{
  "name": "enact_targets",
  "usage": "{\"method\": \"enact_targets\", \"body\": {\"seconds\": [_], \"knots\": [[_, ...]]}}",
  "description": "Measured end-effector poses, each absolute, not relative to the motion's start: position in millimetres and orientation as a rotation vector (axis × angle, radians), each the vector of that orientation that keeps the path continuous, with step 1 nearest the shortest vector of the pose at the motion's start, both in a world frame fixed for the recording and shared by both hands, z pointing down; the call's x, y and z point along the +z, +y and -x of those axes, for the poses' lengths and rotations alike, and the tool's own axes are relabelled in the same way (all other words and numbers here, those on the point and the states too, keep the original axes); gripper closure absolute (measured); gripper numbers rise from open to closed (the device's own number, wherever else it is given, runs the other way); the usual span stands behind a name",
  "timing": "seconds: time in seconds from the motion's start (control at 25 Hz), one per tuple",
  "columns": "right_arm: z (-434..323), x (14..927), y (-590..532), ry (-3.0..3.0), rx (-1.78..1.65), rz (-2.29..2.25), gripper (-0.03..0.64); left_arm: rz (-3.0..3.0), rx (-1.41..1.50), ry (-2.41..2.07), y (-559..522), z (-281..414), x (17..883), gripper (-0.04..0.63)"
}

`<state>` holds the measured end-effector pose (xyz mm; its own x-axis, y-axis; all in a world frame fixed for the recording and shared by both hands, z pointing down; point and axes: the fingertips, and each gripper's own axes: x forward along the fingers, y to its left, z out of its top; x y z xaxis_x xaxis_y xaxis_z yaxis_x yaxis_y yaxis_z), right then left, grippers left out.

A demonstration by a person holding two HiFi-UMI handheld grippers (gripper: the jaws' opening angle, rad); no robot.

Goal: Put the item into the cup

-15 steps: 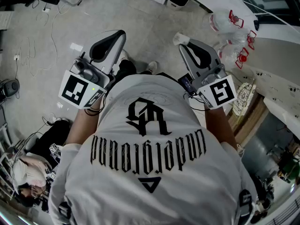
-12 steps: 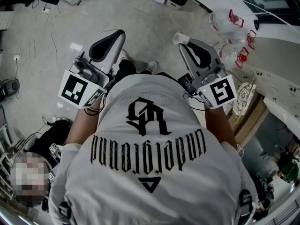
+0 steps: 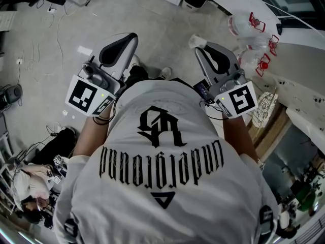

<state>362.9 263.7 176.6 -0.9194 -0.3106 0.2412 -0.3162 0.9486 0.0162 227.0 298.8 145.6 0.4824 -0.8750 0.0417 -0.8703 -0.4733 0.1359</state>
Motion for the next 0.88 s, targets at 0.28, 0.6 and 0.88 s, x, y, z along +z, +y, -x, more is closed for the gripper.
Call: {"method": "enact_targets", "body": {"seconds": [0.28,0.6,0.88], "knots": [[-344,176,257,-2.861,0.049,-0.472,0.569,-2.579,-0.052,-1.513,292,-209,148,0.581],[-299,177,246,-2.854,0.043,-0.494,0.569,-2.591,-0.066,-1.478,278,-166,153,0.581],[-231,169,235,-2.849,0.048,-0.57,0.569,-2.686,-0.038,-1.351,269,-115,150,0.581]]}}
